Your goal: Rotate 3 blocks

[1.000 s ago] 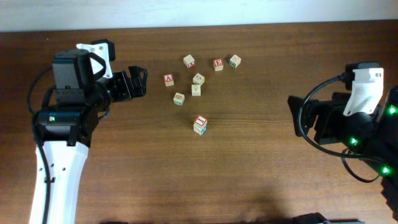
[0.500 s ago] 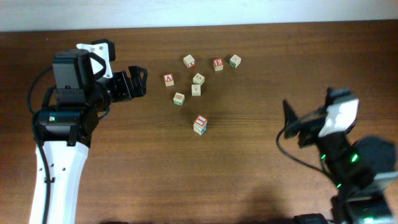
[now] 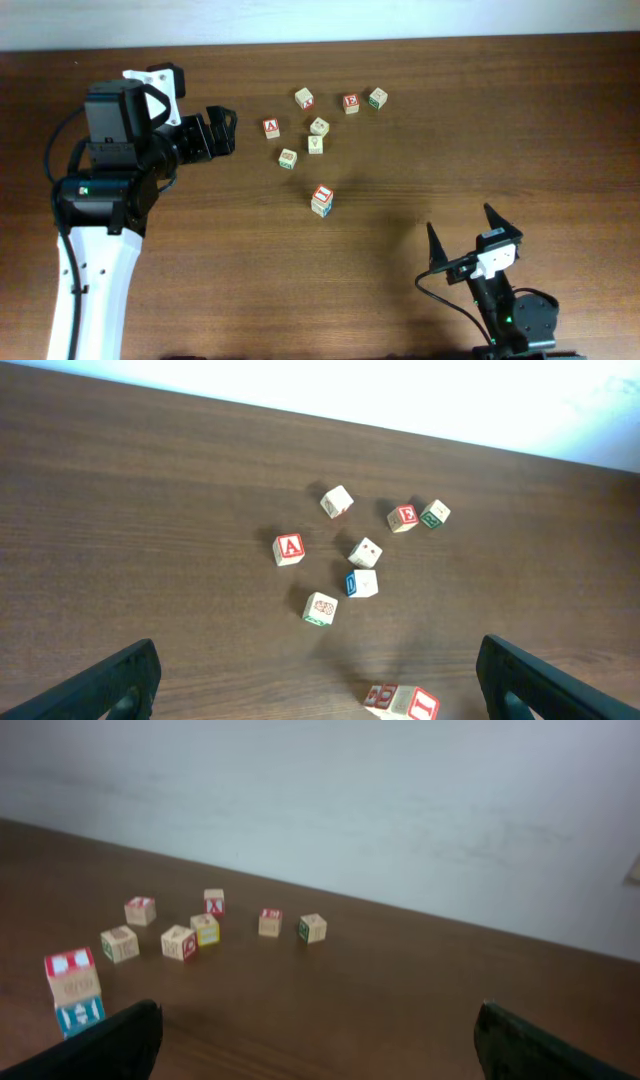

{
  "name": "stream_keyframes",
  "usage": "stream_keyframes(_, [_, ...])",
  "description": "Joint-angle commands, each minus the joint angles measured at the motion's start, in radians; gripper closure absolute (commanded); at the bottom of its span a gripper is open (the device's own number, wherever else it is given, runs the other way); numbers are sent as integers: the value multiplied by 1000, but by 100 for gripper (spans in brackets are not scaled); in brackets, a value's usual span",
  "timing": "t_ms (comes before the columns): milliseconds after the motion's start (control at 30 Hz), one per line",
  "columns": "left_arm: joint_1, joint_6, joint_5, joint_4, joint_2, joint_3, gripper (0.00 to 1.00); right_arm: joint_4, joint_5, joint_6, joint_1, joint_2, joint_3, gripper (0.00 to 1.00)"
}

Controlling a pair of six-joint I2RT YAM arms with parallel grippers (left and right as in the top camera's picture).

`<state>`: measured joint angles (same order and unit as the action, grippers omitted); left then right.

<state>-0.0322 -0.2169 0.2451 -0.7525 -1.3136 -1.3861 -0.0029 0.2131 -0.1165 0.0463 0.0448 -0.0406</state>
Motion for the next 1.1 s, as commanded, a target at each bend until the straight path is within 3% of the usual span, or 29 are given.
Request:
stream_keyframes(0, [3,10,-6,2,7,-11,1,-33,12,-7,-8,-42,35,1])
stream_keyframes(733, [3,10,-7,2,7,-11,1,-54,19,-3,-8,-41,35,1])
stream_keyframes(933, [1,11,-82,-11,18,-9,1,-54,19,-3,-8,-41,35,1])
stream_keyframes(1067, [5,32,-212,-176,93,0,1,-54,19,-3,-8,-41,35,1])
